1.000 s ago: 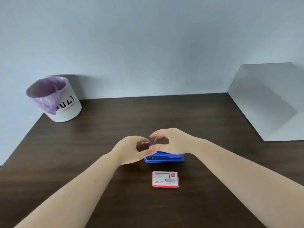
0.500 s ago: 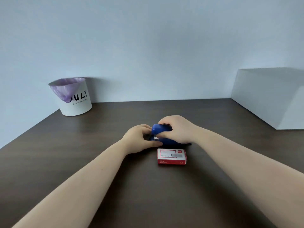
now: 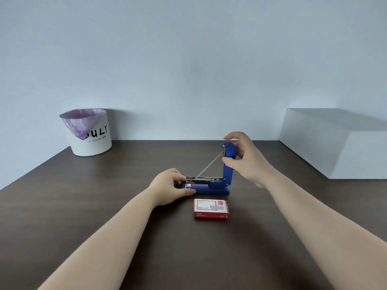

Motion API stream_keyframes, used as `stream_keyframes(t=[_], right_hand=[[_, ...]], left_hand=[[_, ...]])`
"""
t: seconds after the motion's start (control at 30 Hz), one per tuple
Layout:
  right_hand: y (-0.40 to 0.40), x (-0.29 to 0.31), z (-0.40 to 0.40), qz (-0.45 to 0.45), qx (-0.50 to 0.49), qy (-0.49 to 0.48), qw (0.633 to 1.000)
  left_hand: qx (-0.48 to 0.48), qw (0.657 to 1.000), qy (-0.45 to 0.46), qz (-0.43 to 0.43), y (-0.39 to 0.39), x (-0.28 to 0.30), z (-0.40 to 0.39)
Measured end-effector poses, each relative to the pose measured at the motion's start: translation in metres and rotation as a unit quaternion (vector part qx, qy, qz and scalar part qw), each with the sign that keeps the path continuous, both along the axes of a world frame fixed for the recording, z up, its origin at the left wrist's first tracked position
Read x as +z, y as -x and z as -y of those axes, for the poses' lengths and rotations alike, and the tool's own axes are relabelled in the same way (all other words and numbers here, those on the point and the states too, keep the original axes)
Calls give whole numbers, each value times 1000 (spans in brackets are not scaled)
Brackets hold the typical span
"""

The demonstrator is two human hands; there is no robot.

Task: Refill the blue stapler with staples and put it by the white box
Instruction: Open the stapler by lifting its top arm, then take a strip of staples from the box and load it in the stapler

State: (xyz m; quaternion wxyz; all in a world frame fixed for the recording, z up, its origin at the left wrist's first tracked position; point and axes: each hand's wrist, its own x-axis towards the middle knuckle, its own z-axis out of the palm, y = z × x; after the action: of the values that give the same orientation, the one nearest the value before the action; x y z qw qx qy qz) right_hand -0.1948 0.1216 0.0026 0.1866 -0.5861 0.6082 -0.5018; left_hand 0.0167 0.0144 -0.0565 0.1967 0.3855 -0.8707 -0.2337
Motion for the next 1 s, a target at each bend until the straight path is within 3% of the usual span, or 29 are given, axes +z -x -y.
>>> stream_keyframes(t=[0.27, 0.43, 0.53, 0.67, 0.87, 1.0], right_hand=[[39, -14, -19, 165, 40, -19, 985], [62, -40, -34, -3, -9, -117, 993], [57, -44, -30, -24, 24, -165, 986], [55, -43, -25, -32, 16, -149, 988], [55, -47, -27, -45, 17, -141, 989], [51, -42, -33, -72, -49, -86, 992]], left_hand=[[0, 1000, -1, -6, -4, 3, -1], [2, 1000, -10, -4, -7, 4, 1], [10, 999, -27, -15, -7, 4, 2], [27, 998, -48, -33, -7, 2, 2], [25, 986, -111, -125, -6, 4, -9], [89, 976, -14, -200, -7, -1, -23]])
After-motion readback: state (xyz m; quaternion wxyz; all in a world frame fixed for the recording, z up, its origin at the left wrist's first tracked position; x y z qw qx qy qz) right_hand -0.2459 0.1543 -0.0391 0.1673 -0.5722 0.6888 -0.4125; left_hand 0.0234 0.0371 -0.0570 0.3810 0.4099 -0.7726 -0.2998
